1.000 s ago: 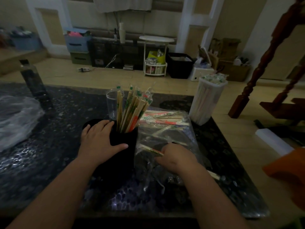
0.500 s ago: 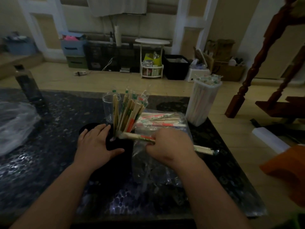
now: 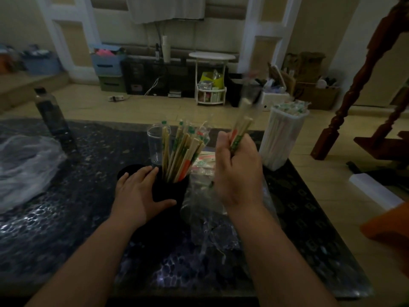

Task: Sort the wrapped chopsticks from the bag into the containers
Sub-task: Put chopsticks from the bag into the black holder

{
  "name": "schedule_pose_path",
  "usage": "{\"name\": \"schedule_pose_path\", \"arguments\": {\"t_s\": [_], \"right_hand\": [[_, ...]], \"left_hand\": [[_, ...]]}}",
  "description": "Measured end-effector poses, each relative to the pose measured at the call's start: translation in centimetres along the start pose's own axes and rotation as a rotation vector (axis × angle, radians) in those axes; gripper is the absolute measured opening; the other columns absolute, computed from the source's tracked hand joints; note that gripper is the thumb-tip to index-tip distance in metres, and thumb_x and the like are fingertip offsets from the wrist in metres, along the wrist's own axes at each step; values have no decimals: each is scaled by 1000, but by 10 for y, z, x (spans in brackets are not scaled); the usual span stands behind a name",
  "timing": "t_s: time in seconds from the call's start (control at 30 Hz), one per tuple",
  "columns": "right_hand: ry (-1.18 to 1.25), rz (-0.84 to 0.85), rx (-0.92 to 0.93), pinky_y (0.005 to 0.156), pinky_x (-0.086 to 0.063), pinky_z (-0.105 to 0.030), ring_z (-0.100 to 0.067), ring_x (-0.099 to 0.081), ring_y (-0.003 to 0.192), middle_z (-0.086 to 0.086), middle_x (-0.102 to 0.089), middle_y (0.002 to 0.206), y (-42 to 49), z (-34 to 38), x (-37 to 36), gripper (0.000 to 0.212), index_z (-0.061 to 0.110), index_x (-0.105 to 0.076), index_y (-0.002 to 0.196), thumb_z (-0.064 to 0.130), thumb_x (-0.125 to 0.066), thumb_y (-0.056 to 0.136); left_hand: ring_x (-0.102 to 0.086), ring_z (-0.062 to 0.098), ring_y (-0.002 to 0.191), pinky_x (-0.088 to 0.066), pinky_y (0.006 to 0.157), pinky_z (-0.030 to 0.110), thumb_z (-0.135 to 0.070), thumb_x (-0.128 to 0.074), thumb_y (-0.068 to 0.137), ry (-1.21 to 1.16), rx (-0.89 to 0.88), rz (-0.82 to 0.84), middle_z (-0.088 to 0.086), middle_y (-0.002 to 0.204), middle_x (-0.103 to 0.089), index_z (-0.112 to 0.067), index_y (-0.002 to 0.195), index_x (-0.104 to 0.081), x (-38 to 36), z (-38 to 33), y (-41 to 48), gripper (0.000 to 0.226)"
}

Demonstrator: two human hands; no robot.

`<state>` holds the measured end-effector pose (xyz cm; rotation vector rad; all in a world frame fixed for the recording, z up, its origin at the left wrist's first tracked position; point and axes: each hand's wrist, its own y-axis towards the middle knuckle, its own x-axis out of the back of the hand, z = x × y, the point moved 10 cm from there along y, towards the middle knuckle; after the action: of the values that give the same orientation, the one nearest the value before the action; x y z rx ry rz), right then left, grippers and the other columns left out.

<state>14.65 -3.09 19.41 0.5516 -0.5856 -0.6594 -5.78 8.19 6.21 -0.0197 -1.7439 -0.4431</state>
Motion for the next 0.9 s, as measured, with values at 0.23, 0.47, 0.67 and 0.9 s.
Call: {"name": "schedule_pose_path", "arguments": {"t_s": [0.23, 0.47, 0.67, 0.9], "right_hand": [[201, 10, -168, 55, -44, -27, -11, -58, 61, 3, -59, 63, -4, -20, -13, 34, 24, -61, 69, 43, -56, 97], [173, 133, -287, 61, -50, -36, -11, -63, 65, 1, -65, 66, -11, -40, -48, 32, 21, -66, 71, 42, -60, 95], [162, 138, -371, 79, -48, -30, -18, -63, 92, 0, -66, 95, -11, -56, -72, 15, 33, -59, 82, 39, -73, 81], [103, 225, -296, 64, -45, -34, -21, -59, 75, -6, -63, 81, -10, -46, -85, 25, 14, -61, 82, 34, -54, 96]], "left_hand": [[-27, 16, 144, -7, 119, 40, -81, -61, 65, -22, -4, -4, -3, 156, -31, -25, 151, -32, 0, 0, -1, 106], [-25, 15, 144, -7, 119, 39, -84, -56, 67, -22, -17, 7, -4, 156, -30, -26, 152, -28, 0, -1, -1, 107], [-24, 15, 144, -6, 119, 39, -85, -54, 67, -10, -24, 1, -4, 157, -28, -26, 153, -27, -1, -1, -2, 108], [-24, 15, 145, -6, 119, 39, -85, -55, 66, -16, -22, 8, -4, 157, -28, -27, 153, -26, -1, -1, -1, 108]]}}
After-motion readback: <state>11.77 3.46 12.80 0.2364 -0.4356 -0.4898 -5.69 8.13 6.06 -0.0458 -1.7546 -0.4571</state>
